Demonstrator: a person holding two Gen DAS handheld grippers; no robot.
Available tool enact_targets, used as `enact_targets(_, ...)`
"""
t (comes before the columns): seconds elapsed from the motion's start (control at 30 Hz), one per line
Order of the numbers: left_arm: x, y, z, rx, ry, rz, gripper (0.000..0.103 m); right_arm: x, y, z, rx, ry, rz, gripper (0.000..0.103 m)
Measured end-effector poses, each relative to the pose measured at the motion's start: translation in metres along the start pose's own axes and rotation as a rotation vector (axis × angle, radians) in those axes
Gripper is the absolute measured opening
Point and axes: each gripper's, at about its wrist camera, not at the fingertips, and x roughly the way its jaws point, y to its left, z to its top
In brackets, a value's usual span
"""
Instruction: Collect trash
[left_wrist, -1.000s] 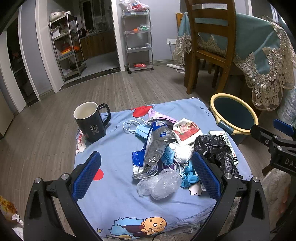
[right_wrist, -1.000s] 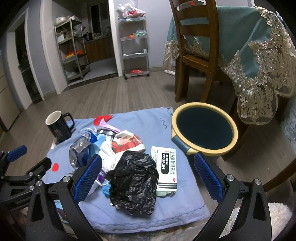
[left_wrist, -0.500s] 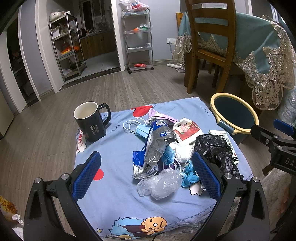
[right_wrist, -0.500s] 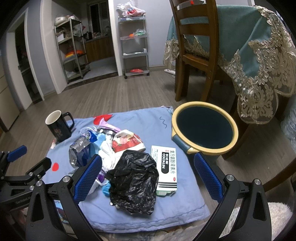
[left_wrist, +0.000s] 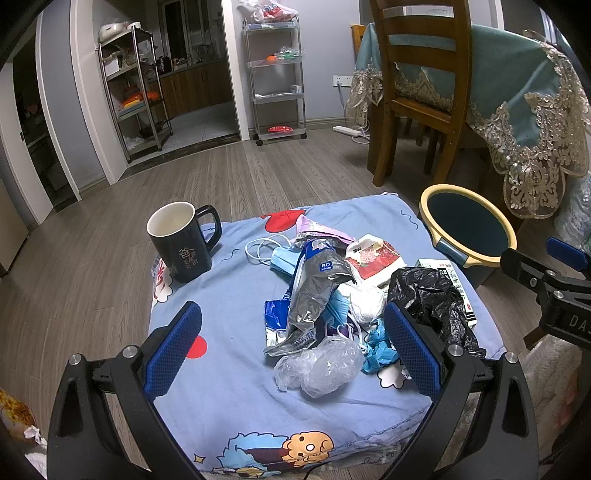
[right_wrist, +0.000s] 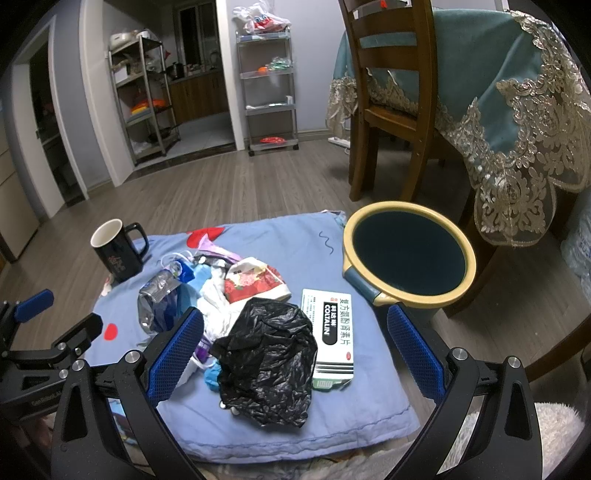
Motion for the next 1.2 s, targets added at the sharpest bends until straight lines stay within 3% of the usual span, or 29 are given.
enact_targets(0.63,0.0,0.0,0.0,0.0,0.002,-0.001,0.097,0.002,0.001,-0.004,0.005,0.011,0.0,0.099)
enact_targets(0.83,0.004,0.005,-0.004,-0.007,0.013,-0.015,0.097,0.008,-0.005,-0.008,0.056,0.046,0.013,0.099)
enact_targets(1.0,0.011,0.017,-0.002,-0.07,-0.003,-0.054,0.097,0.024,-0.022,-0.006,0.161,0.113,0.035,0.099)
enact_targets(1.2,0.022,0.024,0.003,-0.076,0.025,0.007,0.097,0.047,-0.021,-0.012,0.211,0.206,0.067,0.099)
